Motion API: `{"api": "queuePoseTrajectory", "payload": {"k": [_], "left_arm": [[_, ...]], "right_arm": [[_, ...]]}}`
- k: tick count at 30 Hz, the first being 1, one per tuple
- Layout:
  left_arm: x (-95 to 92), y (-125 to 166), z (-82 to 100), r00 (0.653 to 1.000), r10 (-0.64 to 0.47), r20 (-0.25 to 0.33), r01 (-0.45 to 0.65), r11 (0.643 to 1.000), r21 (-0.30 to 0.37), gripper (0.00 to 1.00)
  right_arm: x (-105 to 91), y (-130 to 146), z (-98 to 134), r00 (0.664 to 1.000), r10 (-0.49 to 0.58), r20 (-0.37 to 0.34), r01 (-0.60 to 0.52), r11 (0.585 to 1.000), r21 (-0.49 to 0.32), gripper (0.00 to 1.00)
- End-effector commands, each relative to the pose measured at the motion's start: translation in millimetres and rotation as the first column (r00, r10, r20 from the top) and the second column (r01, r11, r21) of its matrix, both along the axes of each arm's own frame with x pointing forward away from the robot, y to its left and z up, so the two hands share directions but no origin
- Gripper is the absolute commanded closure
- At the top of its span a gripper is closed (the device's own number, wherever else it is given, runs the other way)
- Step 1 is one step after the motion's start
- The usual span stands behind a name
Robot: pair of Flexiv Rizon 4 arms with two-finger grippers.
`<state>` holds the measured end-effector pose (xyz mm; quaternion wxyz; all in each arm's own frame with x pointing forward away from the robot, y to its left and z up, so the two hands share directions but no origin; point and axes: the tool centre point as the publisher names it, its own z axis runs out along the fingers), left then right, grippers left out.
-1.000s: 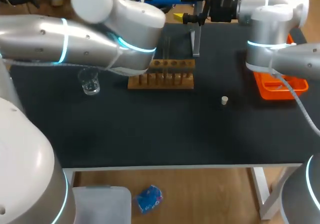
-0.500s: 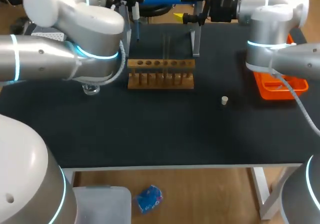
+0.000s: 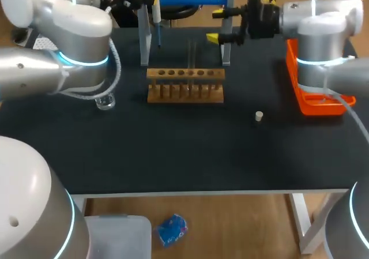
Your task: Invert the test tube, pick up the pipette, mount the tip to pipette, aspirate from beaker and dispense into the tube, eject the tip, return the pipette, and cap with the stopper.
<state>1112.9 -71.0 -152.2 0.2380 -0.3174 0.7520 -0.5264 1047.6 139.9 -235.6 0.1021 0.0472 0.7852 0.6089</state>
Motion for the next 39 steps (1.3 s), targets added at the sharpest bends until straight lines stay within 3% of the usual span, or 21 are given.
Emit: {"api": "queuePoseTrajectory", "payload": {"k": [1, 2, 21, 31, 39], "left_arm": [[-2.0, 8, -7.3, 0.983, -0.18, 0.042, 0.183, 0.979, -0.085, 0.0], [-2.0, 8, -7.3, 0.983, -0.18, 0.042, 0.183, 0.979, -0.085, 0.0], [-3.7, 10, -8.2, 0.979, -0.2, 0.045, 0.203, 0.976, -0.077, 0.0], [-5.4, 10, -11.7, 0.932, -0.355, 0.071, 0.358, 0.933, -0.029, 0.0], [-11.7, 10, -16.6, 0.905, -0.422, 0.057, 0.423, 0.906, -0.011, 0.0]], "right_arm": [[-45.8, -43, -1, 1.0, -0.001, 0.007, 0.001, 0.999, -0.04, 0.0], [-52.7, -49, -3, 1.0, -0.006, 0.026, 0.007, 0.998, -0.064, 0.0], [-52.3, -55, -10, 1.0, -0.009, 0.019, 0.01, 0.997, -0.071, 0.0], [-108.1, -127, -47, 1.0, -0.029, 0.004, 0.029, 0.991, -0.129, 0.0], [-150.1, -150, -65, 0.998, -0.025, -0.058, 0.016, 0.989, -0.148, 0.0]]}}
